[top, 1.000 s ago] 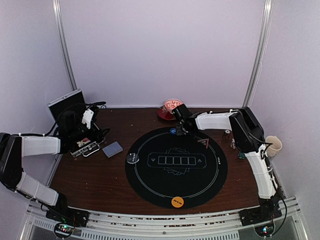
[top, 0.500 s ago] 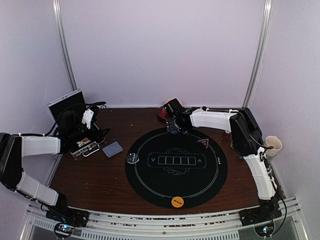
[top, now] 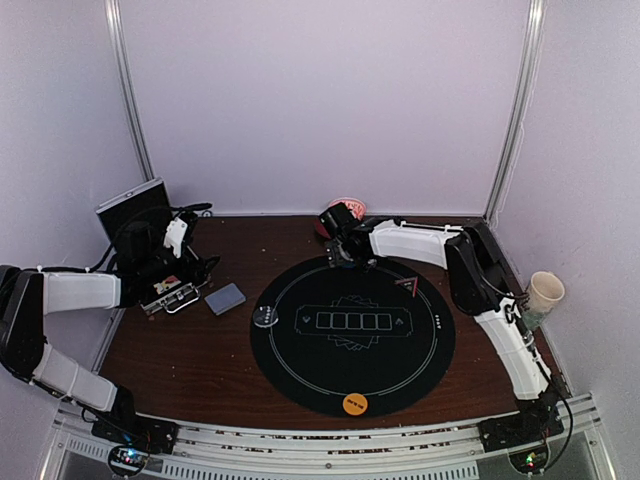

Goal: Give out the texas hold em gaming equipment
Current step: Press the small blind button on the poker table mat, then pick up the pile of poker chips from the pile of poker chips.

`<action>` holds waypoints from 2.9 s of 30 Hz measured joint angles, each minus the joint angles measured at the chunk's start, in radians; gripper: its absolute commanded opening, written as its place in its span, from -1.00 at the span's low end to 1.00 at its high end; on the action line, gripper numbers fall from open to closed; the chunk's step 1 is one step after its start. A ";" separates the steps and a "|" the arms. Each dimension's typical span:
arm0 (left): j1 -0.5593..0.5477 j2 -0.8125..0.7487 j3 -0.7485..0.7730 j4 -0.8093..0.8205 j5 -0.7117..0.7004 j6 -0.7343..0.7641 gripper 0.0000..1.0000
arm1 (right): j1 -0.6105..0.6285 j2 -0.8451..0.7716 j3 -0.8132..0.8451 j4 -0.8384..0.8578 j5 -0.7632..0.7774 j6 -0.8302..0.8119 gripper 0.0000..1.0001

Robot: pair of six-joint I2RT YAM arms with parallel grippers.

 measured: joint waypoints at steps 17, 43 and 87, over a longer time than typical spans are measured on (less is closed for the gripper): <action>0.000 0.000 0.000 0.000 0.000 0.000 0.96 | 0.000 0.041 0.026 -0.042 0.018 -0.021 1.00; 0.000 0.000 0.000 0.000 0.000 0.000 0.96 | 0.006 0.042 0.026 -0.067 0.026 -0.020 1.00; 0.000 0.003 0.000 0.000 0.004 0.000 0.96 | -0.273 -0.763 -0.967 0.079 -0.080 0.146 0.93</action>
